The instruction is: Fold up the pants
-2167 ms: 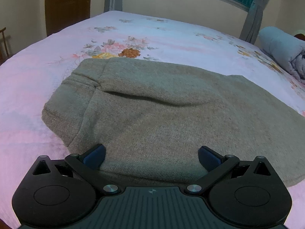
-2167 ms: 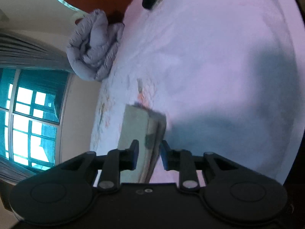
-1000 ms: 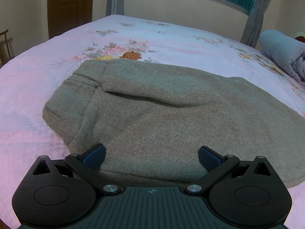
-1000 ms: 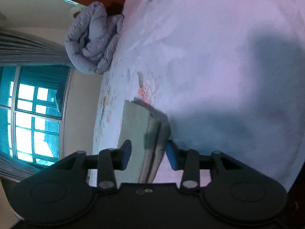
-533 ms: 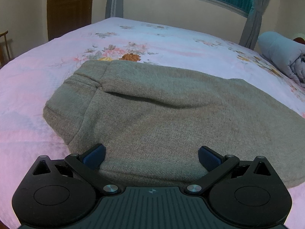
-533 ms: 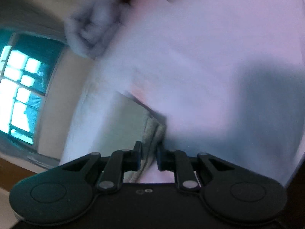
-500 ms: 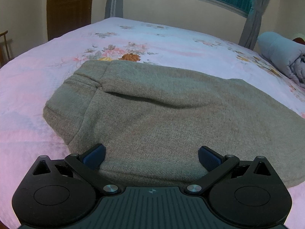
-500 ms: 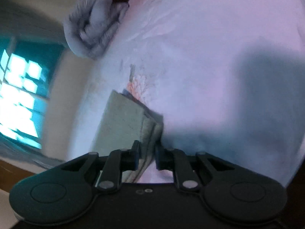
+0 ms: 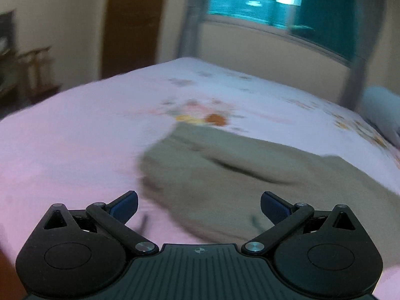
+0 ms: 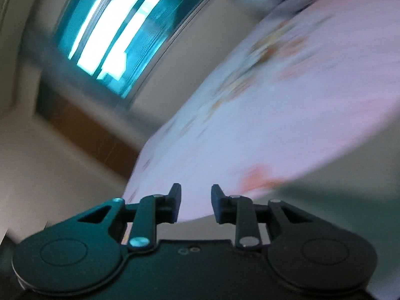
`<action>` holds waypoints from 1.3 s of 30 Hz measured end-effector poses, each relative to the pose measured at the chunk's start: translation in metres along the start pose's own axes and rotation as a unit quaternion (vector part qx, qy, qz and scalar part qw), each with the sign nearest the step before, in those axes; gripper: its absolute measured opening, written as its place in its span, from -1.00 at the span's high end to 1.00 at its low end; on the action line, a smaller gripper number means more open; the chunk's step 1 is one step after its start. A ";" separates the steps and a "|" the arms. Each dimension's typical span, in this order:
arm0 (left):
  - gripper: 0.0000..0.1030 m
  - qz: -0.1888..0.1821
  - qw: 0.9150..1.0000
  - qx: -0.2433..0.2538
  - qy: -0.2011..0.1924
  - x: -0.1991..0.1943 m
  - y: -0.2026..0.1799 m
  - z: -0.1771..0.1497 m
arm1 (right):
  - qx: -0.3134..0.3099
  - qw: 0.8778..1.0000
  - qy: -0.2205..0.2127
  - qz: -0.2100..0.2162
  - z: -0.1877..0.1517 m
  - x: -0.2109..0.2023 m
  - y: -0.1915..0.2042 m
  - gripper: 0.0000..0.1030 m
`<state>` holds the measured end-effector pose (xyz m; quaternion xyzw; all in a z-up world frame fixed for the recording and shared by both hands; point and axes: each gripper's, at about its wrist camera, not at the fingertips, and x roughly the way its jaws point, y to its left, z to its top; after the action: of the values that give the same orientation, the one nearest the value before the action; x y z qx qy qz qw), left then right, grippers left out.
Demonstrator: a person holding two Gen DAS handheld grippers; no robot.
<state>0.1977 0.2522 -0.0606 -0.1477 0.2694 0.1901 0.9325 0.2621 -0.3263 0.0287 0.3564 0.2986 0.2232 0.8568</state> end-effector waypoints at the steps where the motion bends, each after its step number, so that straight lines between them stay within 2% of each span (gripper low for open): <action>1: -1.00 0.003 1.000 -0.024 0.013 0.002 0.011 0.002 | -0.015 0.999 0.031 0.017 -0.003 0.034 0.016 0.63; 3: -1.00 -0.003 0.997 -0.069 0.030 0.007 0.031 0.006 | -0.039 0.993 0.098 0.049 -0.008 0.102 0.042 0.63; 6: -1.00 -0.024 0.992 -0.118 0.049 0.020 0.046 0.009 | -0.062 0.982 0.168 0.068 -0.019 0.181 0.068 0.61; 8: -1.00 -0.036 0.990 -0.126 0.057 0.029 0.046 0.010 | -0.071 0.974 0.203 0.073 -0.026 0.232 0.079 0.61; 12: -1.00 -0.041 0.990 -0.122 0.064 0.047 0.034 0.010 | -0.080 0.960 0.257 0.074 -0.032 0.299 0.084 0.61; 16: -0.99 -0.025 0.990 -0.126 0.067 0.061 0.030 0.012 | -0.089 0.946 0.300 0.082 -0.043 0.319 0.078 0.61; 19: -0.45 -0.011 0.990 -0.129 0.064 0.067 0.027 0.013 | -0.092 0.935 0.324 0.108 -0.045 0.323 0.077 0.61; 22: -0.30 -0.010 0.988 -0.138 0.061 0.068 0.026 0.013 | -0.105 0.921 0.345 0.149 -0.047 0.323 0.083 0.62; 26: -0.31 -0.010 0.987 -0.150 0.056 0.068 0.027 0.009 | -0.144 0.911 0.358 0.146 -0.049 0.332 0.096 0.60; 28: -0.31 -0.012 0.986 -0.157 0.056 0.069 0.028 0.008 | -0.167 0.911 0.354 0.130 -0.051 0.336 0.102 0.56; 29: -0.31 -0.011 0.986 -0.159 0.057 0.070 0.028 0.007 | -0.168 0.912 0.353 0.127 -0.053 0.339 0.103 0.64; 30: -0.31 -0.011 0.986 -0.159 0.057 0.071 0.028 0.007 | -0.169 0.911 0.353 0.132 -0.054 0.340 0.105 0.87; 31: -0.31 -0.010 0.985 -0.160 0.057 0.067 0.028 0.006 | -0.182 0.910 0.346 0.138 -0.054 0.337 0.112 0.99; 34: -0.31 -0.012 0.985 -0.161 0.057 0.066 0.030 0.005 | -0.210 0.909 0.320 0.163 -0.052 0.325 0.128 1.00; 37: -0.31 -0.016 0.985 -0.162 0.056 0.065 0.032 0.003 | -0.236 0.905 0.320 0.150 -0.056 0.324 0.134 1.00; 39: -0.31 -0.018 0.985 -0.162 0.056 0.064 0.033 0.003 | -0.218 0.911 0.317 0.149 -0.050 0.319 0.128 1.00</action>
<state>0.2353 0.3003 -0.0997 -0.3125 0.2841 0.2058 0.8828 0.4373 -0.0296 -0.0167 0.1118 0.4418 0.5091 0.7302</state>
